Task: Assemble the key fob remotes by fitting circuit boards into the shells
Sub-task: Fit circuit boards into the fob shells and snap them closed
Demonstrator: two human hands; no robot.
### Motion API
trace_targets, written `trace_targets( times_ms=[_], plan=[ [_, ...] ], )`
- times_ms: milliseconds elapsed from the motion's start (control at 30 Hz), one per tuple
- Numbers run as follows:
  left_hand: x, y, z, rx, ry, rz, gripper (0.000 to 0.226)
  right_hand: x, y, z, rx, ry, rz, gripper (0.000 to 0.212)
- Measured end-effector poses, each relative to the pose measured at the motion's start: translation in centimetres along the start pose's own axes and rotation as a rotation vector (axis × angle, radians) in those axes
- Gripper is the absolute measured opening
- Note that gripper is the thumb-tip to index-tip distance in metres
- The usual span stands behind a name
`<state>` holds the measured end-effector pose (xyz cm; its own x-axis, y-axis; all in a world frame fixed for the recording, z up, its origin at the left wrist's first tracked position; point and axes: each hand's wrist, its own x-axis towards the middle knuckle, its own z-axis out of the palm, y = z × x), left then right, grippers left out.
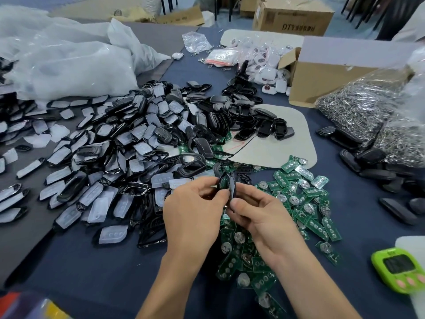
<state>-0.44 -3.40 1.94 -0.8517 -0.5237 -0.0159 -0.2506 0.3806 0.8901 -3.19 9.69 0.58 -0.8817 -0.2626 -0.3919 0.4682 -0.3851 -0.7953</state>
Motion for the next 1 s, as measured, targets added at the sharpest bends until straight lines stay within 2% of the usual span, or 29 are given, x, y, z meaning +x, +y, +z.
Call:
trace_targets(
  times_ms=[233, 367, 467, 533, 600, 833, 1000],
  plan=[
    [-0.2, 0.0, 0.0, -0.094, -0.096, 0.042, 0.032, -0.2, 0.2, 0.1, -0.166, 0.019, -0.130, 0.044],
    [0.6, -0.9, -0.2, -0.185, -0.218, -0.047, 0.027, -0.2, -0.1, -0.3, -0.277, 0.028, -0.192, 0.046],
    [0.8, -0.8, -0.5, -0.282, -0.338, -0.069, 0.037, -0.1, -0.3, -0.7, -0.343, 0.047, -0.226, 0.044],
    [1.1, -1.0, -0.6, -0.334, -0.357, -0.103, 0.048, 0.0, -0.4, -0.9, -0.397, 0.055, -0.237, 0.042],
    [1.3, -1.4, -0.8, -0.336, -0.371, -0.108, 0.054, 0.0, -0.7, -1.0, -0.475, 0.050, -0.236, 0.041],
    [1.2, -1.5, -0.9, -0.273, -0.417, -0.094, 0.047, -0.3, -1.2, -1.1, -0.834, 0.116, -0.319, 0.044],
    [1.4, -1.4, -1.2, -0.248, -0.460, -0.042, 0.050, -0.8, -0.9, -1.0, -0.879, 0.144, -0.403, 0.049]
  ],
)
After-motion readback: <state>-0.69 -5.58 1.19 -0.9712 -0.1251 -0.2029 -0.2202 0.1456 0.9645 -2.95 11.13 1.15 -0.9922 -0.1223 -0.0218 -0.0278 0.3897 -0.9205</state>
